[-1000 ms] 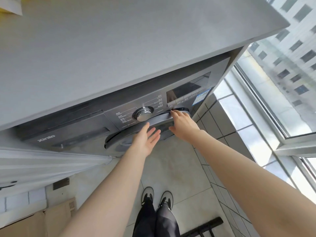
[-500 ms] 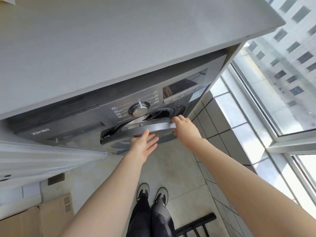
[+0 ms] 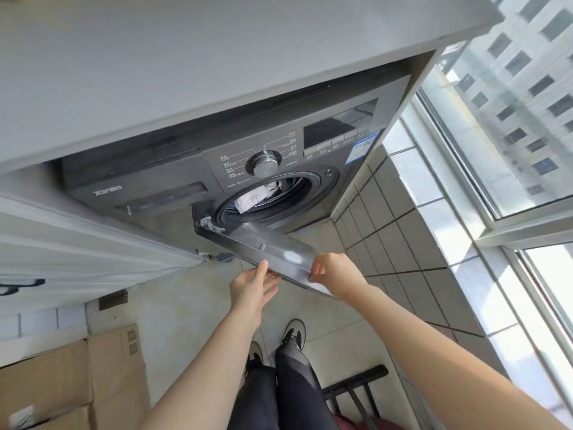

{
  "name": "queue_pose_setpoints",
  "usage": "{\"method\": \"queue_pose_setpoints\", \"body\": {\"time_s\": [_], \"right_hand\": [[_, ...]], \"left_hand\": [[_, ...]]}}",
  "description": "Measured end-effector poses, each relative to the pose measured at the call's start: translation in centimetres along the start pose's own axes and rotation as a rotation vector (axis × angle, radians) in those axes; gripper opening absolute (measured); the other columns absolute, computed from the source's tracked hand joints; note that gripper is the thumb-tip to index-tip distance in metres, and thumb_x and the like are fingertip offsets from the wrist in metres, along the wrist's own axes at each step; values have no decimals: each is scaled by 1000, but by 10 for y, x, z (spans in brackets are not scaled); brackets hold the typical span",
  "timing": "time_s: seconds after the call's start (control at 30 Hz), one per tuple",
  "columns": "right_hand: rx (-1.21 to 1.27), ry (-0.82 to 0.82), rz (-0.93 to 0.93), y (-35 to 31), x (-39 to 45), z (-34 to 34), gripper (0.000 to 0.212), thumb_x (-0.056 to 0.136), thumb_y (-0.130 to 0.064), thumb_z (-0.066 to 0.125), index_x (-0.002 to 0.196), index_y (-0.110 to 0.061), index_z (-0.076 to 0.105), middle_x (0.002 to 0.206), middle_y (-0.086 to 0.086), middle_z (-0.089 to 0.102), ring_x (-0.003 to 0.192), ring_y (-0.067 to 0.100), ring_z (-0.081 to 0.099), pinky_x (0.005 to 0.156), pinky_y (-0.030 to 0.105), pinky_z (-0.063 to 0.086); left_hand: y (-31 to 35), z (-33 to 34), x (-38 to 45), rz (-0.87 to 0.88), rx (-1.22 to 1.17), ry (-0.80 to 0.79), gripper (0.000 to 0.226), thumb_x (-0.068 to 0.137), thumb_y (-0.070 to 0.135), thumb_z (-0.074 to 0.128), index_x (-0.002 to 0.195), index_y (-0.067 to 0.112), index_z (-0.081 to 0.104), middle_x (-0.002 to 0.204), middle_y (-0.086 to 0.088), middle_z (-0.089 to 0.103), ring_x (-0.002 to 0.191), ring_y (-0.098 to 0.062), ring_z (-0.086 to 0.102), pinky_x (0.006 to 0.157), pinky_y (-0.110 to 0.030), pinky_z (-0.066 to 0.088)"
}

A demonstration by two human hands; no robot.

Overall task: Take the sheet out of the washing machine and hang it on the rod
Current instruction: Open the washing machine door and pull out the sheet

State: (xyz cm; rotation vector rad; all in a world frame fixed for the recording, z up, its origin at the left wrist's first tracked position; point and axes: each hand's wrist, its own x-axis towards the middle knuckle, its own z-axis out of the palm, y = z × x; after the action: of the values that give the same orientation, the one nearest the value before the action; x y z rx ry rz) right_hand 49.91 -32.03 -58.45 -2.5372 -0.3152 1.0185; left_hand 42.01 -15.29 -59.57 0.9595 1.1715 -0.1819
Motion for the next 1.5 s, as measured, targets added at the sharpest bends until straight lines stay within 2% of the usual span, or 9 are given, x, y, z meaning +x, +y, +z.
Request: {"method": "queue_pose_setpoints", "body": {"time_s": [0.2, 0.43, 0.6, 0.7, 0.8, 1.0, 1.27, 1.4, 1.5], "right_hand": [[110, -96, 46, -19, -41, 65, 14, 82, -28, 70, 93, -21, 66, 99, 3, 68, 95, 24, 62, 80, 35, 52], [249, -103, 27, -43, -78, 133, 44, 84, -25, 71, 124, -14, 54, 116, 3, 63, 106, 20, 60, 90, 28, 46], [243, -69, -27, -69, -94, 166, 59, 87, -25, 68, 139, -21, 41, 136, 1, 52, 116, 20, 54, 95, 28, 41], [249, -84, -62, -87, -100, 183, 67, 91, -27, 63, 148, -28, 29, 143, 0, 45, 122, 22, 50, 98, 31, 42], [289, -95, -95, -107, -104, 198, 67, 94, -23, 60, 150, -31, 24, 144, 2, 45, 124, 24, 50, 98, 30, 40], [367, -37, -51, -138, -108, 232, 65, 93, -18, 60, 148, -31, 27, 140, 4, 49, 121, 23, 53, 100, 31, 42], [443, 1, -72, -174, -105, 263, 61, 94, -20, 59, 146, -30, 29, 138, 5, 51, 122, 22, 54, 100, 36, 46], [467, 10, -107, -187, -100, 274, 62, 92, -18, 62, 144, -29, 31, 136, 4, 52, 122, 22, 53, 99, 34, 45], [493, -1, -117, -196, -96, 280, 62, 91, -18, 63, 143, -31, 31, 136, 3, 52, 124, 21, 51, 100, 34, 44]], "left_hand": [[-37, -46, -23, 67, 198, 57, 34, 84, 13, 75, 112, 4, 60, 102, -13, 71, 90, -26, 71, 74, -32, 57], [-45, -112, -30, 159, 297, 25, 21, 85, 15, 73, 102, 17, 61, 104, -6, 71, 93, -22, 70, 77, -33, 57], [-52, -151, -29, 278, 461, 24, 24, 84, 25, 74, 106, 20, 63, 98, 3, 72, 88, -15, 71, 89, -41, 55], [-60, -170, -34, 369, 567, 48, 32, 85, 27, 73, 114, 20, 63, 94, 12, 70, 88, -10, 67, 86, -32, 53], [-69, -189, -40, 427, 634, 43, 32, 87, 26, 70, 118, 22, 61, 92, 19, 66, 86, -4, 65, 78, -21, 48], [-74, -218, -41, 470, 622, 94, 32, 91, 24, 66, 122, 17, 61, 97, 9, 65, 85, -3, 61, 70, -3, 39], [-66, -259, -34, 496, 569, 154, 25, 90, 22, 67, 114, 14, 66, 101, 7, 67, 91, -7, 62, 70, -2, 41], [-62, -275, -31, 495, 520, 193, 19, 90, 21, 67, 108, 14, 68, 97, 8, 69, 91, -7, 64, 78, -15, 47], [-58, -283, -28, 495, 503, 218, 17, 90, 20, 67, 107, 15, 68, 94, 10, 67, 89, -4, 63, 79, -16, 47]]}}
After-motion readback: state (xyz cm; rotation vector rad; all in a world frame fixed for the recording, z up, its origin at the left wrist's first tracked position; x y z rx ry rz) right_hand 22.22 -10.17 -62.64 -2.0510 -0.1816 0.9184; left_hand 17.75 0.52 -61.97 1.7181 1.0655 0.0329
